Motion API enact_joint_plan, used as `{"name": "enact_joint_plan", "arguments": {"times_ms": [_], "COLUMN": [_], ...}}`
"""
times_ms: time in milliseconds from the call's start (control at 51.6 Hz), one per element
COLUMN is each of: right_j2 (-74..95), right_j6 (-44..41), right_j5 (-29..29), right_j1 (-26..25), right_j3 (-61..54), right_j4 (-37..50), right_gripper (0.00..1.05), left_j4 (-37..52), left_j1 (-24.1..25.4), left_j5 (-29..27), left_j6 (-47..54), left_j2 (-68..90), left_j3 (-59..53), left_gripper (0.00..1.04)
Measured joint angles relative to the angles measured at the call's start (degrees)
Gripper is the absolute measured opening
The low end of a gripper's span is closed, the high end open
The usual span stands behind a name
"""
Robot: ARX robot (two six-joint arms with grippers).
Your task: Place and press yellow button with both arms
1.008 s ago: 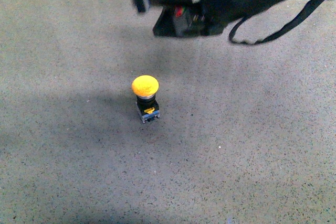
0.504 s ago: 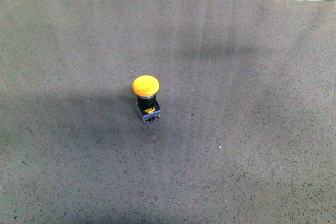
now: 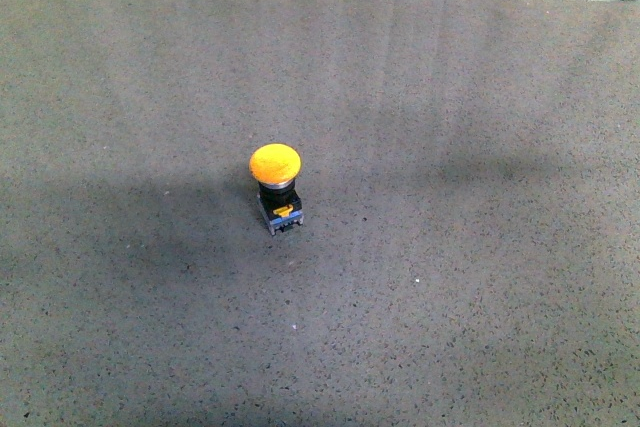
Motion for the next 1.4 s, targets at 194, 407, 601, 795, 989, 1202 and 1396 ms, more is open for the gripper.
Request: {"name": "enact_joint_plan", "arguments": {"times_ms": [194, 407, 601, 795, 989, 1202, 1396], "right_j2": [-5.86, -13.49, -18.95, -28.02, -35.12, -41.86, -45.55], "right_j6": [-0.04, -0.04, -0.04, -0.04, -0.07, -0.07, -0.04], "right_j5": [-4.42, -4.76, -4.79, -4.74, -4.74, -4.74, -4.74], "right_j1": [-3.67, -4.66, -4.76, -4.76, -4.76, -4.76, -4.76], "right_j3": [-3.72, -7.06, -10.75, -10.80, -10.82, -10.82, -10.82], "right_j4": [-2.34, -6.69, -8.41, -16.28, -22.91, -29.46, -33.16], "right_gripper": [0.01, 0.01, 0.01, 0.01, 0.01, 0.01, 0.01], "left_j4": [0.00, 0.00, 0.00, 0.00, 0.00, 0.00, -0.02], "left_j1": [0.00, 0.00, 0.00, 0.00, 0.00, 0.00, 0.00], "left_j5": [0.00, 0.00, 0.00, 0.00, 0.00, 0.00, 0.00], "left_j6": [0.00, 0.00, 0.00, 0.00, 0.00, 0.00, 0.00], "left_j2": [0.00, 0.00, 0.00, 0.00, 0.00, 0.00, 0.00], "left_j3": [0.00, 0.00, 0.00, 0.00, 0.00, 0.00, 0.00], "left_gripper": [0.01, 0.01, 0.01, 0.01, 0.01, 0.01, 0.01]}}
